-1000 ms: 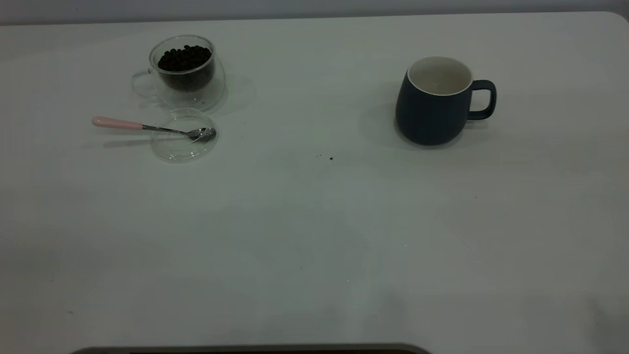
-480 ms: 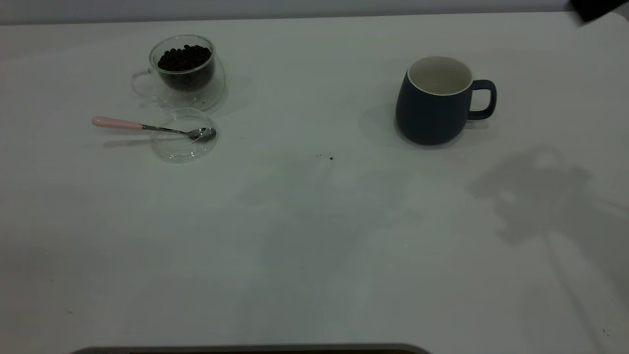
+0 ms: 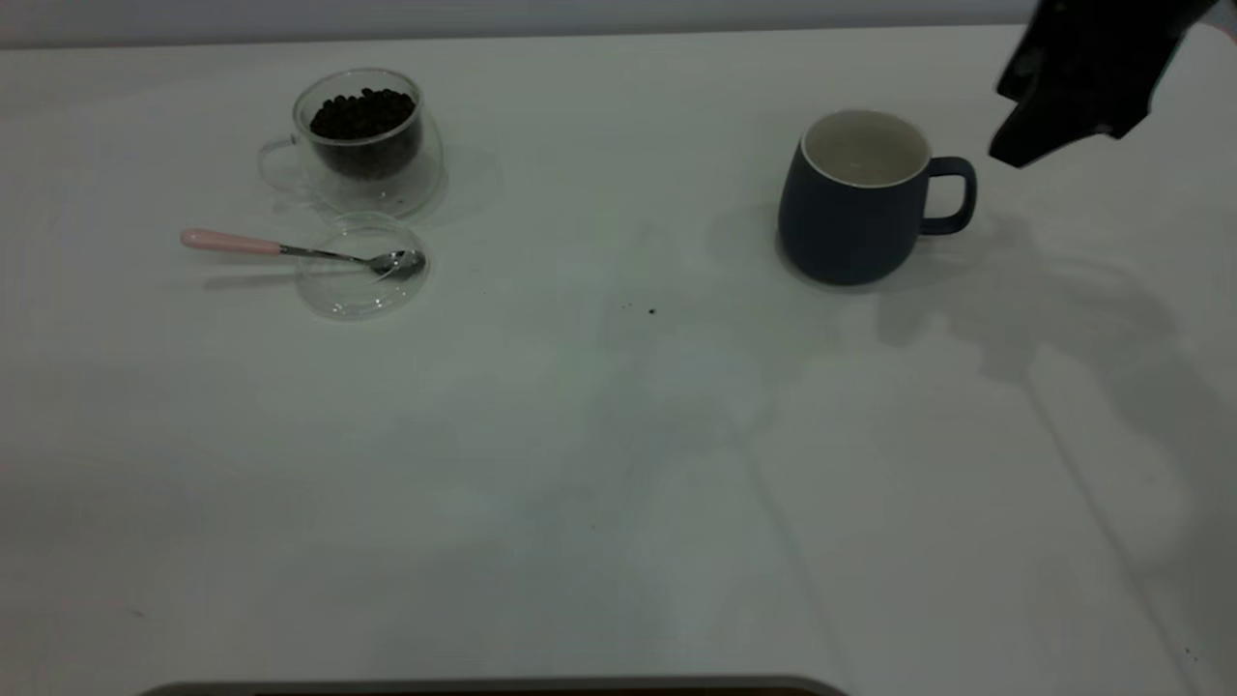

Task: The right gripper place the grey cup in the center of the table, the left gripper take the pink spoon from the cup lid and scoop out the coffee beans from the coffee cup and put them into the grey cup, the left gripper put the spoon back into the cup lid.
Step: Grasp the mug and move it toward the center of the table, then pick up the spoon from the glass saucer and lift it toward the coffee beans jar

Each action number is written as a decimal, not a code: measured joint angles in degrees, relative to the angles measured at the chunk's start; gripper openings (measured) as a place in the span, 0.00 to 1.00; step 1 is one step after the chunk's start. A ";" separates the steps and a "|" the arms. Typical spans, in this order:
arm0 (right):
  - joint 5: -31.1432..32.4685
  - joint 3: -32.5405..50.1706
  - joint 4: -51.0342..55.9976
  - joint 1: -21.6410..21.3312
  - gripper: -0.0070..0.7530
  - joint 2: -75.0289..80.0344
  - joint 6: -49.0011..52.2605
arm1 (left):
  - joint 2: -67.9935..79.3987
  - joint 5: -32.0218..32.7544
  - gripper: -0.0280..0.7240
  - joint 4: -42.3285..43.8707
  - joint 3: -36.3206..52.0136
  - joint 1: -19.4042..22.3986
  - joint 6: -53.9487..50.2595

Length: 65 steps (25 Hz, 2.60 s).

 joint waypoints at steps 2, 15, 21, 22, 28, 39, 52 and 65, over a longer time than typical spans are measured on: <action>-1.23 -1.71 3.91 -0.59 0.71 2.63 -7.05 | 0.00 0.00 0.66 0.00 0.00 0.00 -0.06; -5.99 -3.51 20.09 -1.19 0.71 12.40 -23.08 | 0.00 0.00 0.66 0.00 0.00 0.00 -0.06; -6.94 -3.57 21.03 0.53 0.71 14.13 -23.08 | 0.00 0.00 0.66 0.00 0.00 0.00 -0.06; -7.45 -3.57 21.17 1.28 0.71 14.42 -23.08 | 0.00 0.00 0.66 0.00 0.00 0.00 -0.06; -7.86 -5.10 23.63 6.33 0.71 16.88 -23.08 | 0.00 0.00 0.66 0.00 0.00 0.00 -0.06; -7.71 -11.39 32.12 13.56 0.65 18.93 -23.08 | 0.00 0.00 0.66 0.00 0.00 0.00 0.00; -10.26 -7.73 33.28 13.21 0.65 13.53 -22.65 | 0.00 0.00 0.66 0.02 0.00 0.00 0.00; -5.15 19.90 29.64 10.52 0.64 -20.63 39.61 | 0.00 0.00 0.66 0.02 0.00 0.00 0.00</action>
